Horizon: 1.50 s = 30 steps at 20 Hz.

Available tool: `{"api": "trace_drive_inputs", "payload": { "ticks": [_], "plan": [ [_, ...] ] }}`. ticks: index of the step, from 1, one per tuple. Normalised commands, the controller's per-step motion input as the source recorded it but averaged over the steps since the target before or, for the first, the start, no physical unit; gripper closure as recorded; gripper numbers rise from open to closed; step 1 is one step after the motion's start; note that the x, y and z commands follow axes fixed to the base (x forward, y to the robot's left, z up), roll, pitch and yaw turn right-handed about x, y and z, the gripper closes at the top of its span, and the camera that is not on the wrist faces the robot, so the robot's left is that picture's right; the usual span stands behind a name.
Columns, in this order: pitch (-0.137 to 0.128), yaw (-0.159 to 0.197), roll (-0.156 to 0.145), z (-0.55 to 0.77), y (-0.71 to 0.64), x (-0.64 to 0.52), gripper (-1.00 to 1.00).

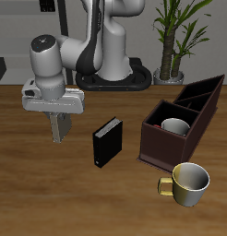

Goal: Place the red mug into the left desk caddy's right compartment and place the yellow book into the left desk caddy's back compartment

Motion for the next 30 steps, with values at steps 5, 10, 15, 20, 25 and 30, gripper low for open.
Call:
{"api": "trace_drive_inputs", "payload": {
  "ticks": [5, 10, 15, 20, 25, 30],
  "plan": [
    [-0.064, 0.005, -0.033, 0.33, 0.16, -0.03, 1.0],
    [-0.042, -0.023, -0.039, 0.5, 0.35, -0.17, 1.0],
    [-0.056, -0.035, -0.035, 0.47, 0.49, -0.29, 1.0],
    [-0.023, -0.046, -0.033, 0.23, 0.57, -0.28, 1.0],
    [0.023, -0.071, 0.046, 0.15, 0.51, -0.27, 1.0],
    [0.005, -0.018, 0.015, 0.14, 0.3, -0.07, 1.0]
  ]
}}
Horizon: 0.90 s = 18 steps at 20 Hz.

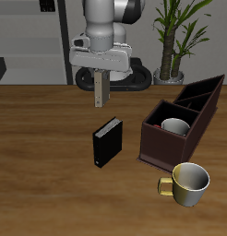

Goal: Place the red mug into the left desk caddy's right compartment and place the yellow book into the left desk caddy's back compartment

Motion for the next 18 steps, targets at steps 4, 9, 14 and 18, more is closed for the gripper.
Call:
{"api": "trace_drive_inputs", "payload": {
  "ticks": [4, 9, 14, 18],
  "plan": [
    [0.004, -0.021, 0.068, 0.1, 0.44, -0.05, 1.0],
    [0.016, -0.017, 0.043, 0.08, 0.44, 0.0, 1.0],
    [0.028, 0.003, 0.041, 0.09, 0.43, 0.07, 1.0],
    [0.016, 0.042, 0.068, 0.01, 0.52, 0.06, 1.0]
  ]
}}
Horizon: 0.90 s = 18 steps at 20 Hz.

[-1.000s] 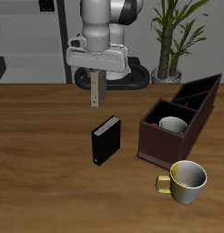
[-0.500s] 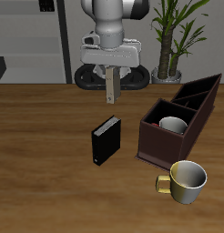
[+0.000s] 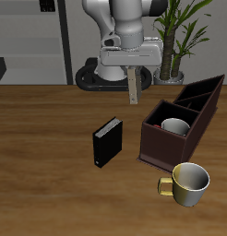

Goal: Place the red mug into the left desk caddy's right compartment and place the yellow book into the left desk caddy's back compartment

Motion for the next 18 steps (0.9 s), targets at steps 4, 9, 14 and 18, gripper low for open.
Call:
{"api": "trace_drive_inputs", "payload": {
  "ticks": [4, 9, 14, 18],
  "plan": [
    [0.059, 0.0, 0.054, -0.16, 0.51, 0.1, 1.0],
    [0.045, -0.029, 0.011, -0.1, 0.11, 0.03, 1.0],
    [0.039, -0.028, 0.037, -0.03, 0.24, 0.0, 1.0],
    [0.033, -0.032, 0.056, -0.01, 0.27, -0.02, 1.0]
  ]
}}
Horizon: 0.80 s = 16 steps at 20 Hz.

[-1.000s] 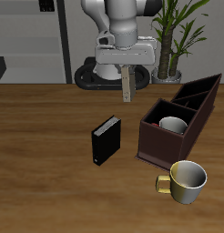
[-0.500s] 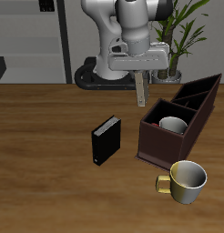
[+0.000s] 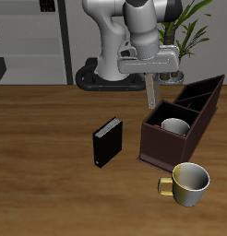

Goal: Place the red mug into the left desk caddy's right compartment and place the yellow book into the left desk caddy's back compartment

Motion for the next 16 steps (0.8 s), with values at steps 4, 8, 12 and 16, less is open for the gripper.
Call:
{"api": "trace_drive_inputs", "payload": {
  "ticks": [4, 8, 12, 16],
  "plan": [
    [0.012, -0.027, 0.045, 0.09, 0.23, -0.01, 1.0],
    [0.02, -0.023, 0.039, 0.09, 0.19, 0.12, 1.0],
    [0.016, -0.029, 0.052, 0.07, 0.25, 0.14, 1.0],
    [0.011, -0.041, 0.079, 0.09, 0.47, 0.08, 1.0]
  ]
}}
